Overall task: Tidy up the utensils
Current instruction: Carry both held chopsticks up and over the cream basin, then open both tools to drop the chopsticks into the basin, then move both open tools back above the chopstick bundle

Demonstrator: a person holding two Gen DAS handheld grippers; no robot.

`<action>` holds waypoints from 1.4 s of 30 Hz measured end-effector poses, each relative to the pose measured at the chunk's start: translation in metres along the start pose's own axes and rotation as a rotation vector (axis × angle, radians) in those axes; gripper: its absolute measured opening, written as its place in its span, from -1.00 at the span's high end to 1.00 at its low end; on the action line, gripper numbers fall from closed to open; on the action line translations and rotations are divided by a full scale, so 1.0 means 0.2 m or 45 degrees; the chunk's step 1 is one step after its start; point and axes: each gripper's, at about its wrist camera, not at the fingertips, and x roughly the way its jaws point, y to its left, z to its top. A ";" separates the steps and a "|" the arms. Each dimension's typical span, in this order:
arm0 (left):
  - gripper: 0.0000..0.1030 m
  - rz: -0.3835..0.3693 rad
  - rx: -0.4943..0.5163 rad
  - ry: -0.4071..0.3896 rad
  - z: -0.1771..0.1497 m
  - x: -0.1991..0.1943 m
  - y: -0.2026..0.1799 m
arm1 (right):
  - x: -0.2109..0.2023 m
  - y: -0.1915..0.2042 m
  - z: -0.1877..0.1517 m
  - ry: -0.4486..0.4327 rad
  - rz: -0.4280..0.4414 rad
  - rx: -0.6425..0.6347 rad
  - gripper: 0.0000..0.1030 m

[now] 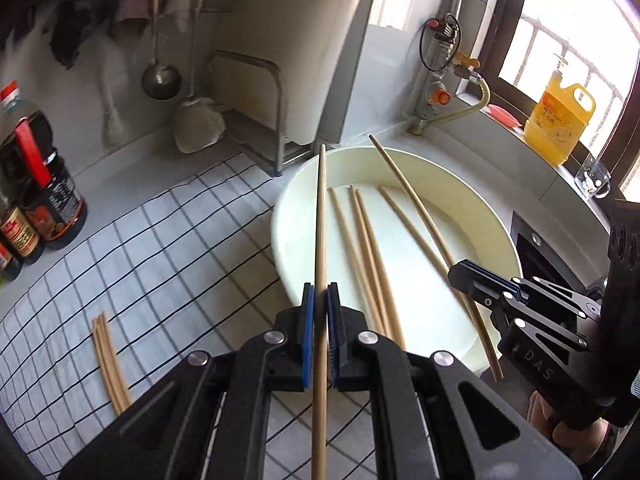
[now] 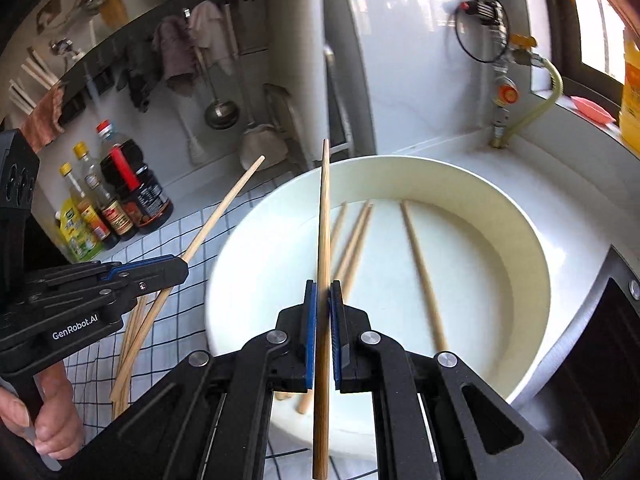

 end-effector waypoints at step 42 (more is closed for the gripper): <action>0.05 0.093 -0.009 0.039 0.07 0.22 -0.05 | 0.09 -0.19 0.00 0.028 -0.055 0.121 0.57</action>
